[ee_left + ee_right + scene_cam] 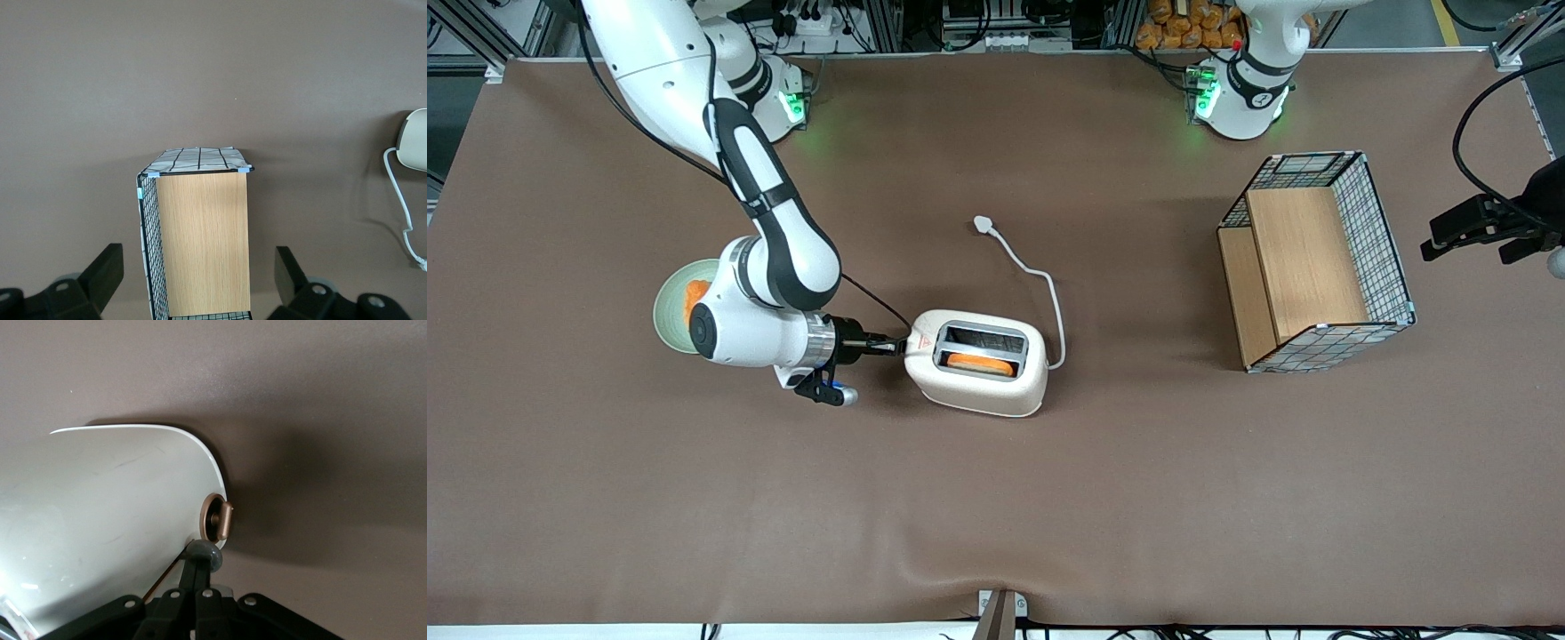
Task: Press toaster button with right arm
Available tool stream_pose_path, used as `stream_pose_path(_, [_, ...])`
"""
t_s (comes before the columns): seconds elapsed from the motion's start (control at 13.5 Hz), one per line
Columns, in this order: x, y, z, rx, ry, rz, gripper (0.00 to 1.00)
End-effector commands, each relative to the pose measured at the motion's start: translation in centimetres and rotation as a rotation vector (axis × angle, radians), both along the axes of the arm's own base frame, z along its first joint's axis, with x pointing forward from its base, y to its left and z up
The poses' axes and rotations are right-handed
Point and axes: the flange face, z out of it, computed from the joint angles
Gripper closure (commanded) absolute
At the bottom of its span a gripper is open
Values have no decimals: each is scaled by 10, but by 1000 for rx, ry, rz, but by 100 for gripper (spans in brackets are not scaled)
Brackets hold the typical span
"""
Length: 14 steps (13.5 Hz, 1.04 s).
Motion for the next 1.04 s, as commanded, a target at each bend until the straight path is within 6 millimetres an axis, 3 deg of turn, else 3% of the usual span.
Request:
stream_pose_path(0.0, [-4,-1,-23,3,4,9,100])
stream_pose_path(0.3, [3,-2,25,34,-30,11,99])
stream_pose_path(0.52, [8,-25,64,49,-24,9,91])
stream_pose_path(0.59, [10,-37,78,53,-32,5,72])
stream_pose_path(0.67, [12,-50,91,48,-35,4,15])
stream_pose_path(0.74, [13,-63,102,32,-41,12,0])
stream_pose_path(0.96, [16,-105,133,-89,-91,74,0])
